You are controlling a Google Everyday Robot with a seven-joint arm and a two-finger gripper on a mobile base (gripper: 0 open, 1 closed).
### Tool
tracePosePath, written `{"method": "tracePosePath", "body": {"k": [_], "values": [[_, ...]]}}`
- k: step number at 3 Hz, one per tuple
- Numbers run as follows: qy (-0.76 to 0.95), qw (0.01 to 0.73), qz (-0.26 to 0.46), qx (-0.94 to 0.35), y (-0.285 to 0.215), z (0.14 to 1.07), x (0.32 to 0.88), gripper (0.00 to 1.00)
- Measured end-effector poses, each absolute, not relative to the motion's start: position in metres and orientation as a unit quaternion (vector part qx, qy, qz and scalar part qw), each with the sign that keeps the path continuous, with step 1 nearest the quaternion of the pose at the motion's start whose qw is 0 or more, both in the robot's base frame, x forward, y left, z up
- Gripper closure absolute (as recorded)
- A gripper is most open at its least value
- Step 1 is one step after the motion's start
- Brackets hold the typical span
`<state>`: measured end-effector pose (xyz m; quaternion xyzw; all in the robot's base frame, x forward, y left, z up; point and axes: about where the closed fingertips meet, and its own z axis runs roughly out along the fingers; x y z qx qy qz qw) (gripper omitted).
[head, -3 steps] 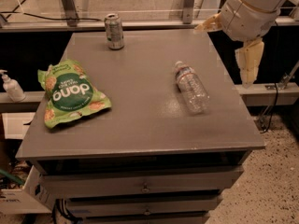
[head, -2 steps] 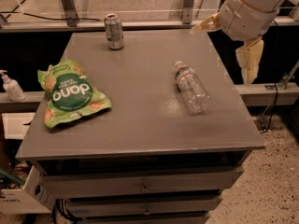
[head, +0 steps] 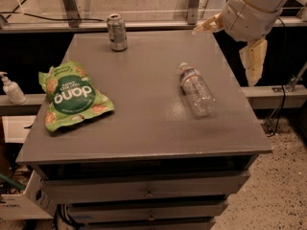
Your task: Place water bottle upright
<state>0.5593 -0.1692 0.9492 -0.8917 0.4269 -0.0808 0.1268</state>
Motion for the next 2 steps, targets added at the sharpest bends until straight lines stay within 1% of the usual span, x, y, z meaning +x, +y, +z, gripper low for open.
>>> {"method": "tracePosePath", "body": {"k": [1,2], "values": [[0.372,0.116,-0.092,-0.916,-0.155,0.949,0.566,0.0],[0.288,0.086,-0.113,-0.947,-0.134,0.948,0.583,0.0]]}}
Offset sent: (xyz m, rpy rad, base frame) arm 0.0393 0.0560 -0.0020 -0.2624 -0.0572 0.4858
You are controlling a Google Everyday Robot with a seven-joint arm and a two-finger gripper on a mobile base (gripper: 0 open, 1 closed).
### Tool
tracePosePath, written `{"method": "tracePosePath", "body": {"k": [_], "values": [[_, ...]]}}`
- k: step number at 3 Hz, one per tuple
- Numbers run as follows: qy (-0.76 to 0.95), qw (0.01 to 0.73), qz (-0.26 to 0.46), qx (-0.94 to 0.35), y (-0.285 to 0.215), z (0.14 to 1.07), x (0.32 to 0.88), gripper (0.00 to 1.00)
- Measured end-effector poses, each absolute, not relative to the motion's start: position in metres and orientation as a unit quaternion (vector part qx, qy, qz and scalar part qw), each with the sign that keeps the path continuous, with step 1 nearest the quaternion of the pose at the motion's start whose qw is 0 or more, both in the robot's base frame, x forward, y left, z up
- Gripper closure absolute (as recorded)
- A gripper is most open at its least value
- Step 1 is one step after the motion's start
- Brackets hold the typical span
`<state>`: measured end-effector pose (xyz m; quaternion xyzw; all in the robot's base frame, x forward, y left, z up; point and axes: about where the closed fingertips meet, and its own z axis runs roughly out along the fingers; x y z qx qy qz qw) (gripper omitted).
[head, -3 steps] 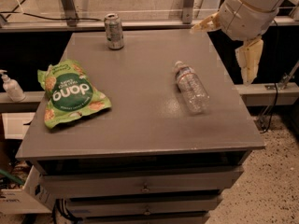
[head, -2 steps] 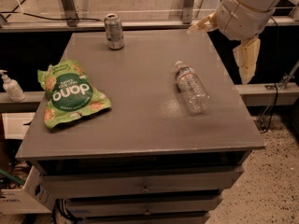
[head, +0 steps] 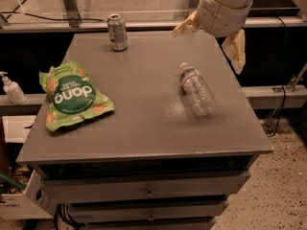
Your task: Place water bottle upright
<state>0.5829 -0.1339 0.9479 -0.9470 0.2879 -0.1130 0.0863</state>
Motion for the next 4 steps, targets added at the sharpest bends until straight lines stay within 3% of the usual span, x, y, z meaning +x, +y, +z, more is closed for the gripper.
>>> {"method": "tracePosePath", "body": {"k": [4], "values": [[0.111,0.015,-0.106,-0.988,-0.143,0.91,0.657,0.0]]}}
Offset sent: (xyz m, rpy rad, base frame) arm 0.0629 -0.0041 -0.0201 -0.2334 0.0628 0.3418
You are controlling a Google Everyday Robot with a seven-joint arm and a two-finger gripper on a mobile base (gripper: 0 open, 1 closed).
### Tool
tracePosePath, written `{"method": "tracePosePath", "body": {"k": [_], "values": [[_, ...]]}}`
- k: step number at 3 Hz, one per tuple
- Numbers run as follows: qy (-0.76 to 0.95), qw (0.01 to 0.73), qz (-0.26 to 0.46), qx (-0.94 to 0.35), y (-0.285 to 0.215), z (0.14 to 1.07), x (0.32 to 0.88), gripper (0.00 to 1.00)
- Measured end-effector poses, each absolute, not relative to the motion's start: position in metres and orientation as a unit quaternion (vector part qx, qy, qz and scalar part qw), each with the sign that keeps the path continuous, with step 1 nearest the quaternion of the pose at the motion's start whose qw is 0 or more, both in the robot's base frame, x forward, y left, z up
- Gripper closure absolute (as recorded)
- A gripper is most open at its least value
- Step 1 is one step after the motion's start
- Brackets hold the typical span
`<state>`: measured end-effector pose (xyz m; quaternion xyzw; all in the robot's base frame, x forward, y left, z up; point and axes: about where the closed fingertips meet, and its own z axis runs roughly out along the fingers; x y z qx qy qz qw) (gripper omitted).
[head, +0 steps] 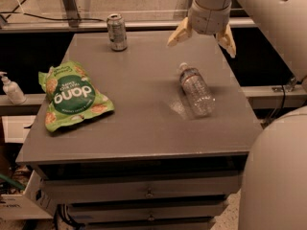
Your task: Place water bottle upright
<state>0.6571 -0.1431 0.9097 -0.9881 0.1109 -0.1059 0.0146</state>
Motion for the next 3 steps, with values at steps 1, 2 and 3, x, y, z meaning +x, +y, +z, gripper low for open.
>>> {"method": "tracePosePath", "body": {"k": [1,2,3], "values": [[0.094,0.019,-0.09,-0.991,-0.149,0.89,0.657,0.0],[0.083,0.026,-0.07,-0.994,-0.152,0.869,0.65,0.0],[0.065,0.025,-0.05,-0.996,-0.148,0.848,0.64,0.0]]}}
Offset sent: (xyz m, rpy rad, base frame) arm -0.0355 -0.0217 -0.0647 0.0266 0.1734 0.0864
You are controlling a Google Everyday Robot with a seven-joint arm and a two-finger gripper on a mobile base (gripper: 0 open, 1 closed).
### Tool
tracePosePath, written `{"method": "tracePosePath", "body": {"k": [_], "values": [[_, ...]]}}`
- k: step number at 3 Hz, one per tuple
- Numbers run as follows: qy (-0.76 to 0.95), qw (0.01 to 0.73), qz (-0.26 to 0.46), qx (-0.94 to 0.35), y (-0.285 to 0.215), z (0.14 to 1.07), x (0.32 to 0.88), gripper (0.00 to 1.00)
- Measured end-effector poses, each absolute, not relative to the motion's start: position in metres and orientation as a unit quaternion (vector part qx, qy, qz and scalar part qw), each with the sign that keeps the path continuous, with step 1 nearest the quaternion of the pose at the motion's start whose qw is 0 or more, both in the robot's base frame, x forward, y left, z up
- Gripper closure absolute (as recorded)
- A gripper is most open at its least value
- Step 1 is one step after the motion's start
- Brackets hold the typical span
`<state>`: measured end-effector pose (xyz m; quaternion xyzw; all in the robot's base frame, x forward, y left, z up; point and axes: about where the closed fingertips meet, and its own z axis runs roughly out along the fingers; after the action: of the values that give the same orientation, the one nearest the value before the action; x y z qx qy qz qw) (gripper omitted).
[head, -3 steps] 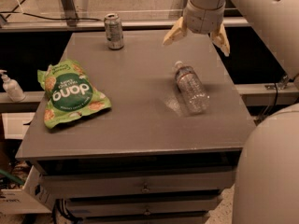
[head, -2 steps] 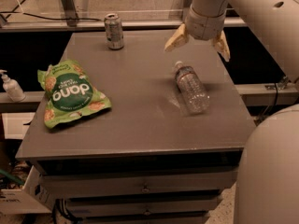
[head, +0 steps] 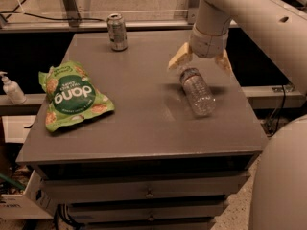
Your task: Place water bottle upright
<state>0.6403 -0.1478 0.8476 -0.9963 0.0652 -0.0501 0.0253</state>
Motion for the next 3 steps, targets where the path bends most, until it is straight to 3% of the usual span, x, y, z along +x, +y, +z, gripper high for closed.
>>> {"method": "tracePosePath", "body": {"k": [1,2,3], "values": [[0.046,0.014,-0.034,-0.998,-0.141,0.83,0.632,0.0],[0.03,0.004,-0.026,-0.999,-0.137,0.821,0.628,0.16],[0.017,-0.006,-0.024,-1.0,-0.13,0.817,0.627,0.39]]}}
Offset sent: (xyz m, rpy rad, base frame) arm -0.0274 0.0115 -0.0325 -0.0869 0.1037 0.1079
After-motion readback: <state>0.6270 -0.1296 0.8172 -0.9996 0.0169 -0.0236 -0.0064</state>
